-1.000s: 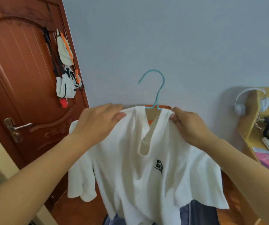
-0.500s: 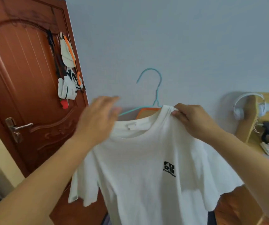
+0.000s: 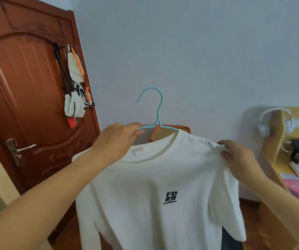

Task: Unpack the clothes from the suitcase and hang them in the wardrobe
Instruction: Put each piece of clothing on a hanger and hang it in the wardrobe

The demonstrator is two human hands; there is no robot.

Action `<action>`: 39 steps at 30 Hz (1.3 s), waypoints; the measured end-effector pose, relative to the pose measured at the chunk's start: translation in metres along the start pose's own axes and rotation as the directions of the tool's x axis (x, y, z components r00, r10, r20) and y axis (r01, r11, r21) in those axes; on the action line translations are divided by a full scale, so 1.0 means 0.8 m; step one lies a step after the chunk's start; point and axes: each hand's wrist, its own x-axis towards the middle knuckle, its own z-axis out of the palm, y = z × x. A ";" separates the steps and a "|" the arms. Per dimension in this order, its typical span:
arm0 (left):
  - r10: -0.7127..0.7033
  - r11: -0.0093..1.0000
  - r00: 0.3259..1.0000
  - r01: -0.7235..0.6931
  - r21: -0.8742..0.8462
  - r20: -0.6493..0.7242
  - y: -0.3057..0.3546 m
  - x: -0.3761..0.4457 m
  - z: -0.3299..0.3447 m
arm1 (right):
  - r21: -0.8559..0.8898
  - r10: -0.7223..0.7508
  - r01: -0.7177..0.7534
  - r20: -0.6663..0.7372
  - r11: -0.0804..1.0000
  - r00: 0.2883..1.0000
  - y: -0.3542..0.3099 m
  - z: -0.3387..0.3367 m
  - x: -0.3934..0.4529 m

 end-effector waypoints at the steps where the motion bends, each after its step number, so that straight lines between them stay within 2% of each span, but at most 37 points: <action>1: 0.022 1.000 1.000 -0.022 0.022 0.002 -0.007 -0.001 -0.005 | 0.073 0.045 -0.045 0.001 0.996 0.999 -0.003 -0.003 -0.001; 3: 0.027 0.999 0.998 -0.029 0.041 0.054 -0.023 -0.003 -0.019 | 0.181 0.069 -0.070 0.011 0.981 0.998 -0.005 -0.015 -0.007; 6: 0.017 1.000 0.994 -0.015 -0.016 0.105 -0.046 -0.012 -0.033 | 0.244 0.119 -0.116 0.003 0.963 0.993 -0.004 -0.025 -0.010; 8: -0.011 0.996 0.997 0.018 -0.089 0.078 -0.047 -0.020 -0.036 | 0.163 0.193 -0.201 0.063 0.966 0.979 -0.012 -0.023 0.002; 9: -0.038 0.989 0.997 0.048 -0.142 0.071 -0.045 -0.023 -0.036 | 0.148 0.185 -0.198 0.095 0.969 0.978 -0.027 -0.024 0.007; 10: -0.063 0.980 0.996 0.075 -0.186 0.070 -0.041 -0.025 -0.036 | 0.180 0.129 -0.149 0.119 0.972 0.985 -0.049 -0.027 0.014; 12: -0.103 0.963 0.993 0.115 -0.242 0.064 -0.035 -0.022 -0.038 | 0.369 -0.103 0.004 0.248 0.930 0.963 -0.110 -0.036 0.026; 14: -0.161 0.953 0.986 0.168 -0.251 0.049 -0.037 -0.018 -0.048 | 0.415 -0.328 0.136 0.435 0.899 0.838 -0.160 -0.038 0.037; 17: -0.263 0.944 0.962 0.271 -0.188 0.070 -0.060 -0.024 -0.067 | 0.340 -0.467 0.321 0.593 0.884 0.657 -0.191 -0.030 0.055; 19: -0.345 0.913 0.931 0.362 -0.186 0.120 -0.078 -0.038 -0.084 | 0.350 -0.498 0.356 0.656 0.867 0.568 -0.204 -0.029 0.063; 21: -0.433 0.878 0.889 0.453 -0.152 0.149 -0.096 -0.050 -0.110 | 0.406 -0.571 0.404 0.643 0.820 0.511 -0.228 -0.032 0.065; 22: -0.469 0.865 0.871 0.487 -0.122 0.149 -0.106 -0.056 -0.126 | 0.446 -0.619 0.430 0.599 0.785 0.508 -0.242 -0.030 0.066; 24: -0.519 0.850 0.844 0.527 -0.025 0.139 -0.124 -0.064 -0.166 | 0.615 -0.700 0.351 0.530 0.706 0.479 -0.276 -0.023 0.074; 25: -0.543 0.839 0.829 0.544 0.029 0.134 -0.134 -0.066 -0.189 | 0.674 -0.728 0.318 0.497 0.666 0.471 -0.297 -0.018 0.079; 27: -0.598 0.801 0.792 0.588 0.111 0.125 -0.150 -0.069 -0.239 | 0.717 -0.753 0.323 0.421 0.617 0.505 -0.340 -0.011 0.089; 31: -0.644 0.759 0.764 0.631 0.159 0.044 -0.175 -0.079 -0.323 | 0.683 -0.805 0.517 0.179 0.516 0.566 -0.417 -0.006 0.098; 33: -0.648 0.743 0.762 0.635 0.209 -0.009 -0.185 -0.098 -0.347 | 0.676 -0.800 0.539 0.126 0.502 0.586 -0.439 0.002 0.092; 36: -0.648 0.708 0.761 0.607 0.359 -0.008 -0.199 -0.134 -0.368 | 0.660 -0.789 0.539 0.136 0.524 0.599 -0.464 0.035 0.076; 37: -0.653 0.696 0.757 0.601 0.392 -0.001 -0.204 -0.146 -0.374 | 0.650 -0.773 0.539 0.121 0.536 0.623 -0.472 0.046 0.070; 39: -0.661 0.675 0.750 0.606 0.421 -0.020 -0.222 -0.175 -0.388 | 0.666 -0.699 0.497 0.051 0.557 0.714 -0.492 0.062 0.061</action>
